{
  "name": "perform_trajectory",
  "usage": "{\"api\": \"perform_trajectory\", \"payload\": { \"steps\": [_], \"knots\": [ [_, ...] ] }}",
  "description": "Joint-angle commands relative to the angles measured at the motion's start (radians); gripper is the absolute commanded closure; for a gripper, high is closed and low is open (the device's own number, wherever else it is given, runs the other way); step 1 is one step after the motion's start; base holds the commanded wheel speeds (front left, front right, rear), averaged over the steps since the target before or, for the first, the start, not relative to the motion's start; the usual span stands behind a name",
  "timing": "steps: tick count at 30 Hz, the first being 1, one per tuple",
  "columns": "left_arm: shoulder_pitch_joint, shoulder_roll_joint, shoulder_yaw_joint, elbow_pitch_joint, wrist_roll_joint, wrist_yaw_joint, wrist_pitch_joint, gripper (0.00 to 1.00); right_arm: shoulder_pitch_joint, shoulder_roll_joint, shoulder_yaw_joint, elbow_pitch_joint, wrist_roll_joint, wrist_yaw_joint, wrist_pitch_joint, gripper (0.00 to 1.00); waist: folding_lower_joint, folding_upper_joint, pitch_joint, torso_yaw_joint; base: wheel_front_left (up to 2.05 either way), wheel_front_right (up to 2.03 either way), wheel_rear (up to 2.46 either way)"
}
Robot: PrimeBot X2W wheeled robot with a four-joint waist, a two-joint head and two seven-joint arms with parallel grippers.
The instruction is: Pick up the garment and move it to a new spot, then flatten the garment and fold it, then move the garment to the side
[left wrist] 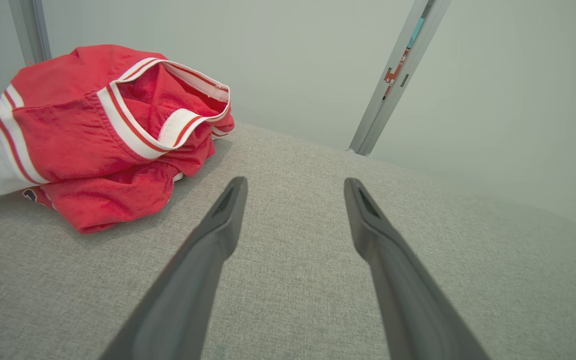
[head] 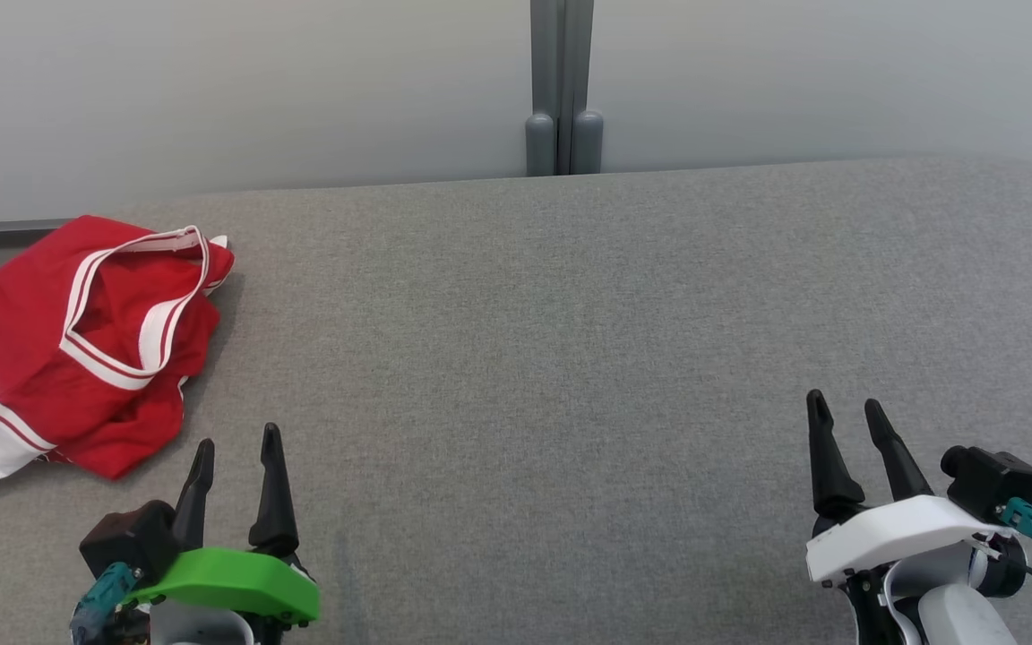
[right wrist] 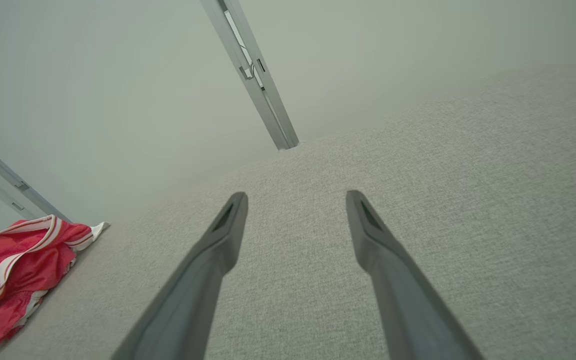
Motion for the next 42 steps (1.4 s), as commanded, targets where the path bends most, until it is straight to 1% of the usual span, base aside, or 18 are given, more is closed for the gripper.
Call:
{"api": "perform_trajectory", "payload": {
  "steps": [1,17,42],
  "knots": [
    [0.002,0.009,-0.002,-0.003,0.031,0.003,-0.009,0.0,-0.004,-0.005,0.002,-0.003,-0.03,0.0,-0.01,0.0,0.0,-0.0001,-0.001,0.0,0.0,0.0,0.0],
    [0.017,-0.011,0.003,0.017,0.089,-0.003,-0.042,0.0,-0.001,-0.006,0.026,0.009,-0.16,0.0,-0.044,0.0,0.0,-0.0001,-0.012,-0.001,0.0,0.0,0.0],
    [0.025,-0.007,-0.026,0.017,0.224,0.017,-0.09,0.0,0.012,-0.008,0.037,-0.009,-0.325,0.0,-0.092,0.0,0.0,-0.0001,-0.014,0.004,0.0,0.0,0.0]
  ]
}}
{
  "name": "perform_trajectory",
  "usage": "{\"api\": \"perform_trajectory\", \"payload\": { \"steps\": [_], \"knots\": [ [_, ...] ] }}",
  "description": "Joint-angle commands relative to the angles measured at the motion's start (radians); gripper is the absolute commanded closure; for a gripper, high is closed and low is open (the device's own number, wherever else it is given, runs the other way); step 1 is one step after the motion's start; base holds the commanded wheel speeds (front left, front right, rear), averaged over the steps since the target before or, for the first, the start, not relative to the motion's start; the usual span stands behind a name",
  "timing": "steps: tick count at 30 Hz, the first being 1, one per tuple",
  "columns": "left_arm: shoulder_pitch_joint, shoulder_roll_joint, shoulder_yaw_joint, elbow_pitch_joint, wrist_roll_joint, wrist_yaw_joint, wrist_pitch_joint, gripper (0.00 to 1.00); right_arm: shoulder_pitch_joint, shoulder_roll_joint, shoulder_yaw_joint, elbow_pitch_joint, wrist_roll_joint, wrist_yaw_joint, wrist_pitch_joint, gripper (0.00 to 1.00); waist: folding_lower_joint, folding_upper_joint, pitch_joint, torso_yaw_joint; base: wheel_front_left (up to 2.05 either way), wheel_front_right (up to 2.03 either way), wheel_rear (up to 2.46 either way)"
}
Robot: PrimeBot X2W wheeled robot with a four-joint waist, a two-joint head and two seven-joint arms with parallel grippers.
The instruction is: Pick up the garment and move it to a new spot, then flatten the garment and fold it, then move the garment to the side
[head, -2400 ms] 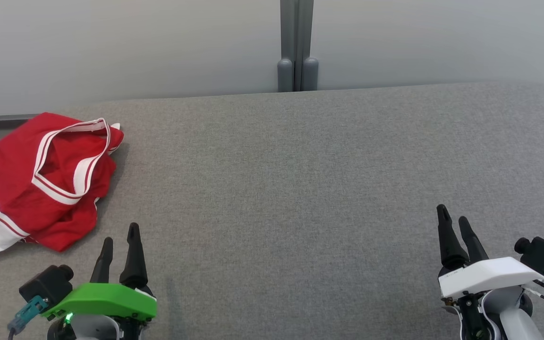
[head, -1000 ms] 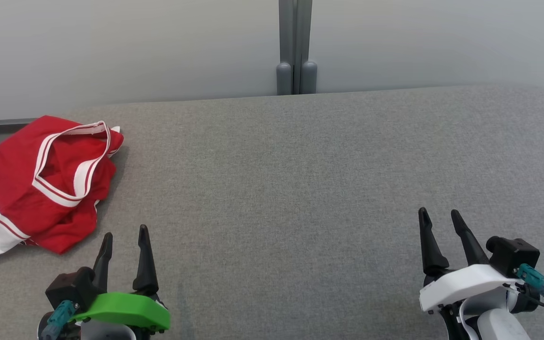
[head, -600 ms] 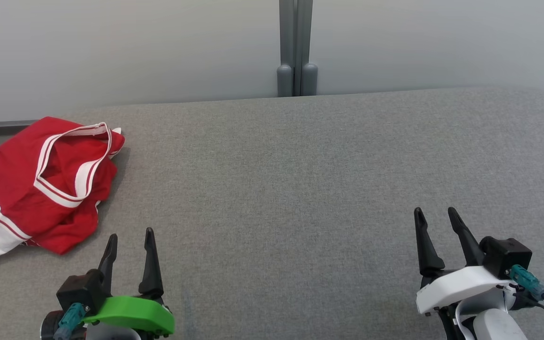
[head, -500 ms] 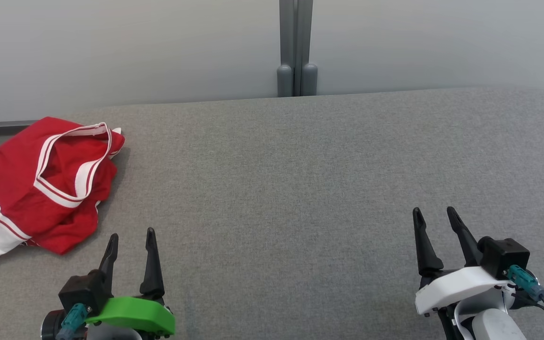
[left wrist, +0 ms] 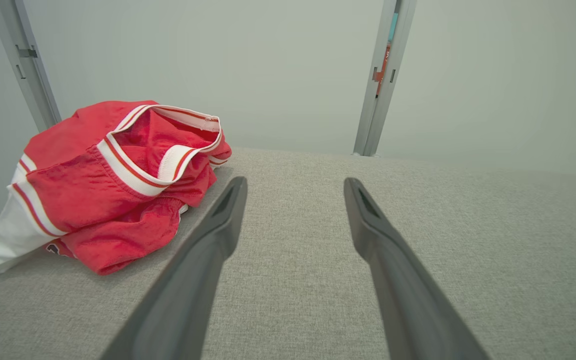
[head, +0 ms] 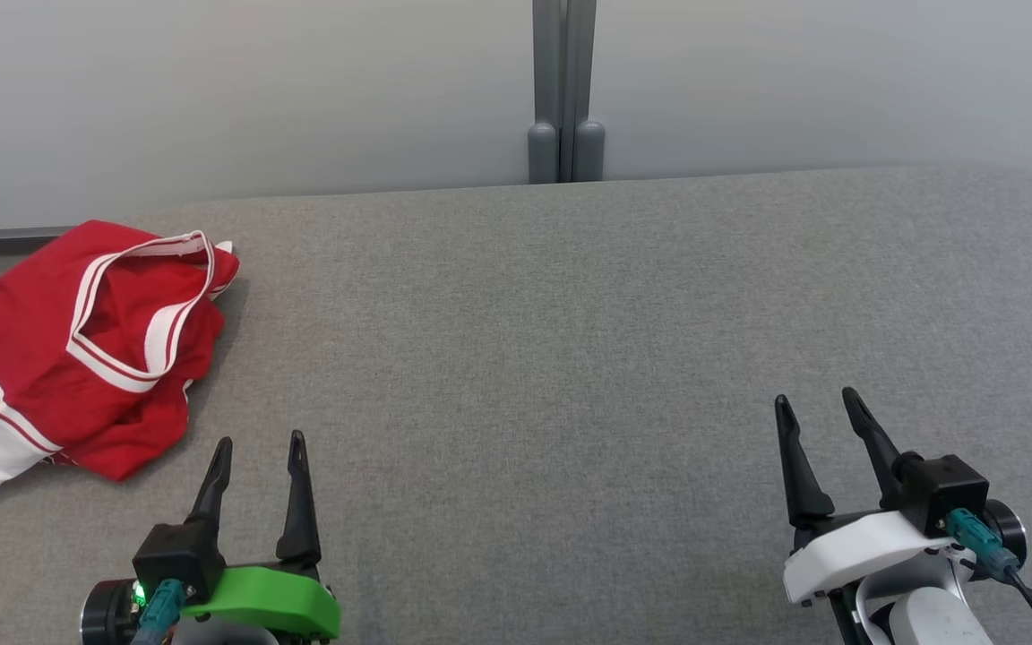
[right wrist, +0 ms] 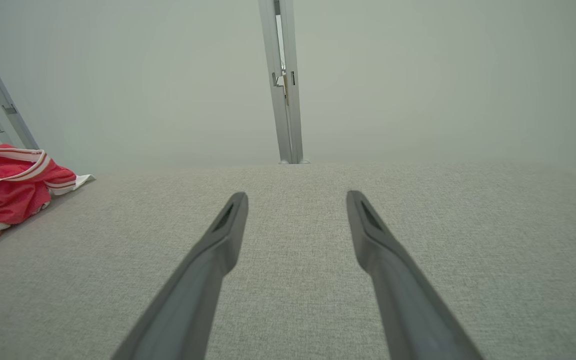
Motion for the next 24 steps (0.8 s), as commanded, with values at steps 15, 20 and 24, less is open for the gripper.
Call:
{"api": "perform_trajectory", "payload": {
  "steps": [15,20,24],
  "knots": [
    [-0.004,0.002,-0.011,0.002,-0.006,0.007,-0.007,0.0,0.017,-0.004,-0.009,-0.01,-0.021,0.0,-0.008,0.0,0.0,0.0,0.005,0.054,0.0,0.0,0.0],
    [-0.008,0.002,-0.005,0.001,-0.008,0.011,-0.007,0.0,0.025,-0.004,-0.01,-0.015,-0.025,0.0,-0.008,0.0,0.0,0.0,0.002,0.132,0.0,0.0,0.0],
    [-0.002,0.008,0.001,-0.001,-0.009,0.012,-0.007,0.0,0.028,-0.004,-0.009,-0.022,-0.028,0.0,-0.008,0.0,0.0,0.0,0.0,0.213,0.0,0.0,0.0]
  ]
}}
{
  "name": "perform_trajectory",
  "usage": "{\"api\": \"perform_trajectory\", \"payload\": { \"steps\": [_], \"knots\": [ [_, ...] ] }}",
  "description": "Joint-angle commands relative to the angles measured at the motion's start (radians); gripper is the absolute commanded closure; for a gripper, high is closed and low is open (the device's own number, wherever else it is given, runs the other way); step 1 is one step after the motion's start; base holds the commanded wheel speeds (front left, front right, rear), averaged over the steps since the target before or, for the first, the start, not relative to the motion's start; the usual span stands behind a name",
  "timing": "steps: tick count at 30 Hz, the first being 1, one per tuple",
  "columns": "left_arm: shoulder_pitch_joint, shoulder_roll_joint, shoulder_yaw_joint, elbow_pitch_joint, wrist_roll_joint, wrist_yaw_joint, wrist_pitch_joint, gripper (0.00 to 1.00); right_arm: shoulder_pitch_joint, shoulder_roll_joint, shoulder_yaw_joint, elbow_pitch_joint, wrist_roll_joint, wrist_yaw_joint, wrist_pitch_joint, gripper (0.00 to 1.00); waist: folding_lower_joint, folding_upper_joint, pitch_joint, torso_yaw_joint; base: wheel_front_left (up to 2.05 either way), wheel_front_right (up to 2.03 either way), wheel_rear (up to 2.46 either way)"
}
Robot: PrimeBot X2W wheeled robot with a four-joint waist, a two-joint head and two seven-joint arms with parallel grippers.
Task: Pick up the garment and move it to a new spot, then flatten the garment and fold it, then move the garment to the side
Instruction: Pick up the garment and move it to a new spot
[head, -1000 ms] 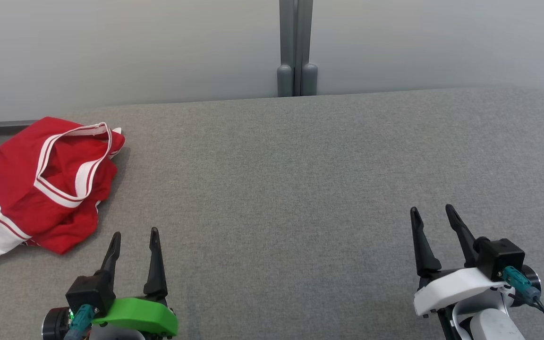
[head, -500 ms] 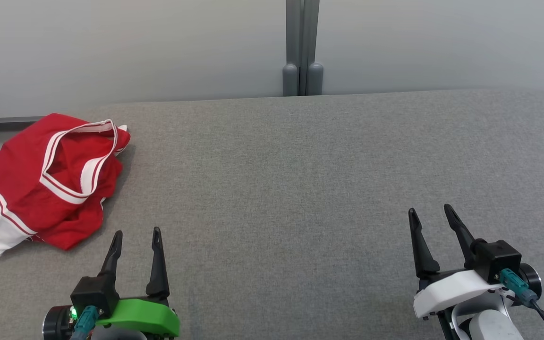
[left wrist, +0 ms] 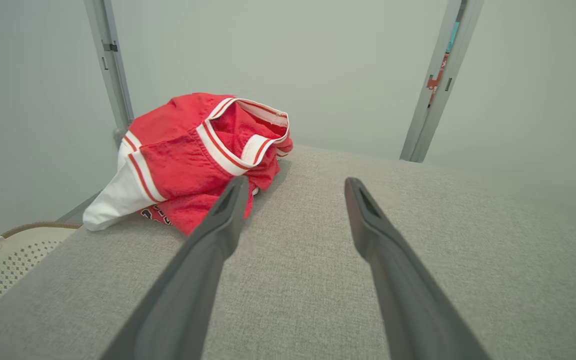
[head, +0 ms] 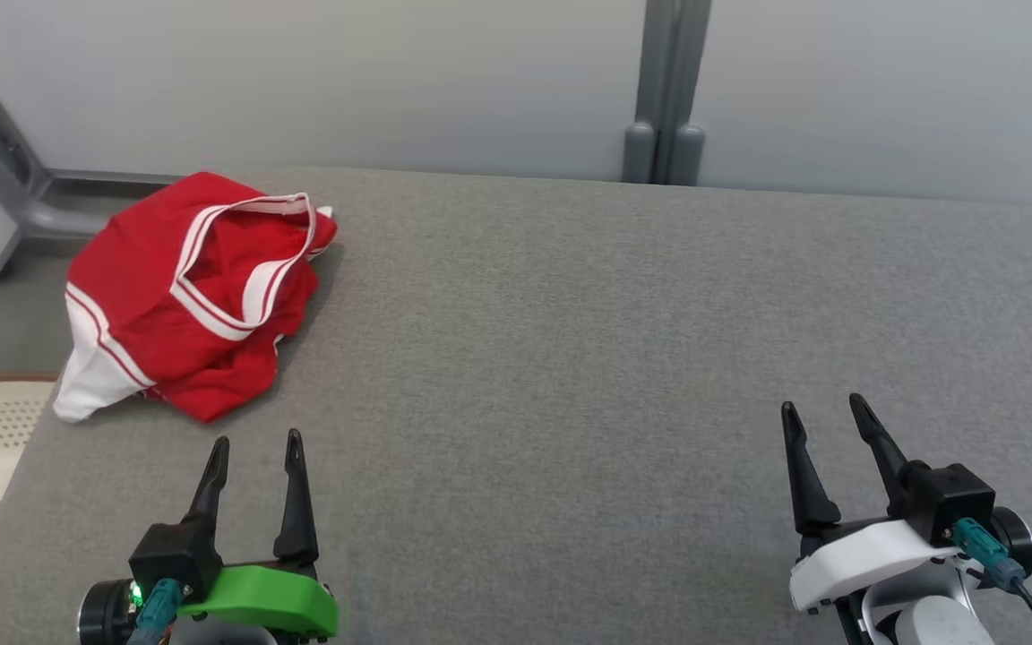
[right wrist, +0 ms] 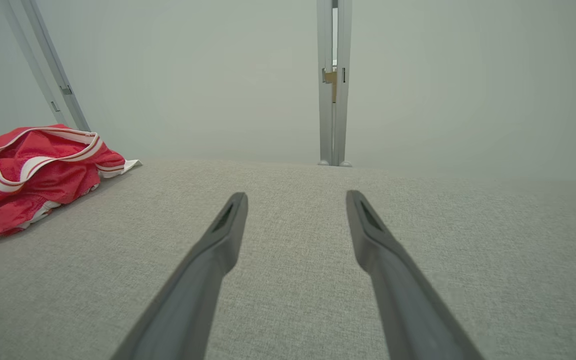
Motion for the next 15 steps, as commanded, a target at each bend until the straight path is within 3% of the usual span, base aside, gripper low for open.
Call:
{"api": "perform_trajectory", "payload": {
  "steps": [1,15],
  "knots": [
    [0.002,0.008,0.005,-0.002,-0.006,0.003,-0.001,0.0,0.009,-0.003,0.0,-0.005,-0.005,0.0,-0.003,0.0,0.0,0.0,-0.004,0.092,0.0,0.0,0.0],
    [0.047,0.031,0.052,-0.006,-0.032,0.032,-0.001,0.0,0.013,-0.004,0.036,-0.004,-0.005,0.0,-0.003,0.0,0.0,0.0,-0.022,0.342,0.0,0.0,0.0]
  ]
}}
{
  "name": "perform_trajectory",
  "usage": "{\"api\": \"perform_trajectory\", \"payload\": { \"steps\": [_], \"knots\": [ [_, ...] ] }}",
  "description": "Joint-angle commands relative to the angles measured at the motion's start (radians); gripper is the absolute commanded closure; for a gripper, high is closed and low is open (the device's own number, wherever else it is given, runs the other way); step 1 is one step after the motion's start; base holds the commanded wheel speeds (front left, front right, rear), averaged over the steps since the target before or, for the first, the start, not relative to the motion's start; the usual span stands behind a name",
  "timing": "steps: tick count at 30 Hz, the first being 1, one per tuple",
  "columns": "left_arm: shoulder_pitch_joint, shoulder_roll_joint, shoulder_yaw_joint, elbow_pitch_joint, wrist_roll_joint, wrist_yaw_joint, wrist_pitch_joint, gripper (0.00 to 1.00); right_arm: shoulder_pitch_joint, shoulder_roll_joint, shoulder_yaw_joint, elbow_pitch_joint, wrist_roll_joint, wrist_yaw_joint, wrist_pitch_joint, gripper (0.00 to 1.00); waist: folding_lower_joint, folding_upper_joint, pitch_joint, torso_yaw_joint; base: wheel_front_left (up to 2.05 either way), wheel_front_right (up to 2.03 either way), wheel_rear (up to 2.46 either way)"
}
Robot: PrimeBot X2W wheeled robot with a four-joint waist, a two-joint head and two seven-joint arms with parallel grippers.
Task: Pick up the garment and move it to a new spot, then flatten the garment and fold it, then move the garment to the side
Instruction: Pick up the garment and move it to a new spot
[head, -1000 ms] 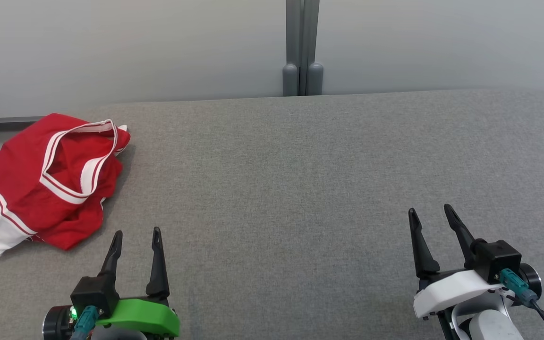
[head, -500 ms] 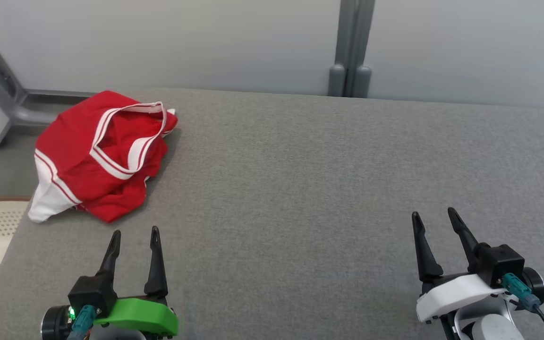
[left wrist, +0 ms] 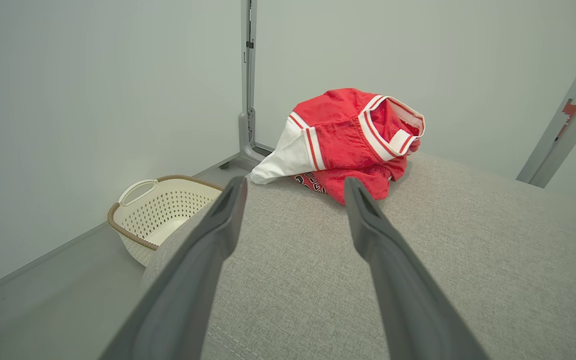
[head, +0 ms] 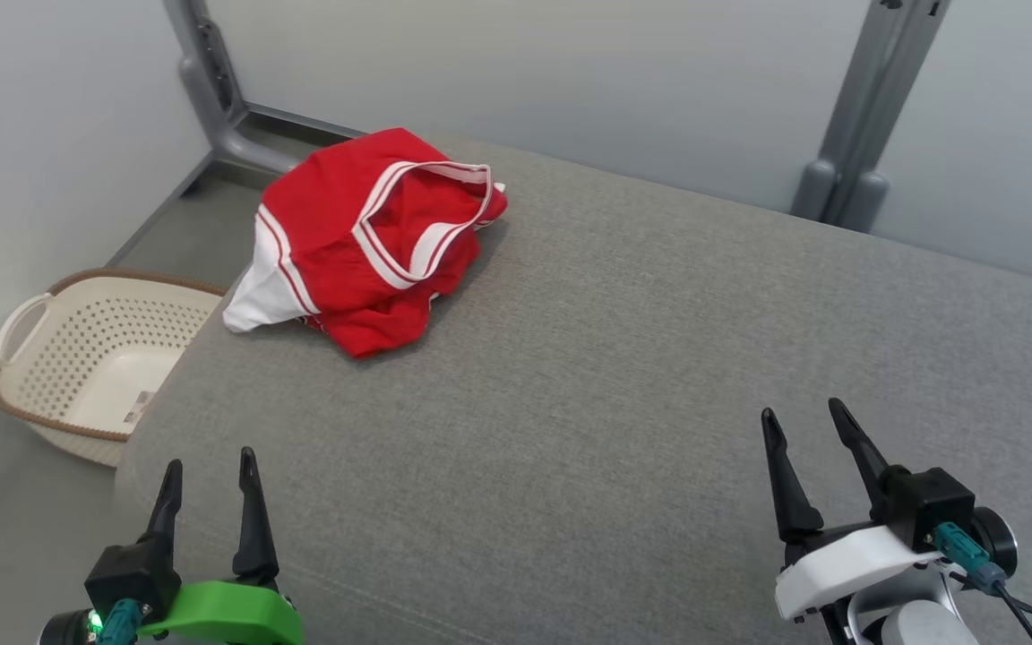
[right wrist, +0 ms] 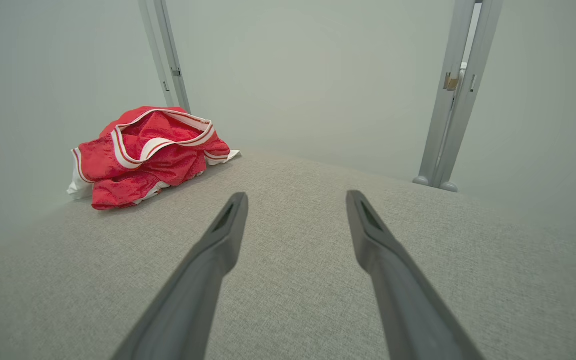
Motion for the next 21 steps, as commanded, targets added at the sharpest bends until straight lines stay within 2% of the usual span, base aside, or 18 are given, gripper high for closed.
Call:
{"api": "perform_trajectory", "payload": {
  "steps": [1,10,21],
  "knots": [
    [0.02,0.006,0.006,-0.007,0.0,0.01,-0.001,0.0,0.007,-0.004,0.003,-0.001,-0.001,0.0,-0.003,0.0,0.0,0.0,-0.011,0.093,0.0,0.0,0.0],
    [0.069,0.006,0.061,-0.079,-0.007,0.046,-0.001,0.0,-0.046,-0.004,0.06,0.019,-0.011,0.0,0.001,0.0,0.0,0.0,0.023,0.118,0.0,0.0,0.0],
    [0.088,-0.009,0.076,-0.11,-0.009,0.055,-0.001,0.0,-0.069,-0.004,0.077,0.043,-0.009,0.0,-0.001,0.0,0.0,0.0,0.029,0.118,0.0,0.0,0.0]
  ]
}}
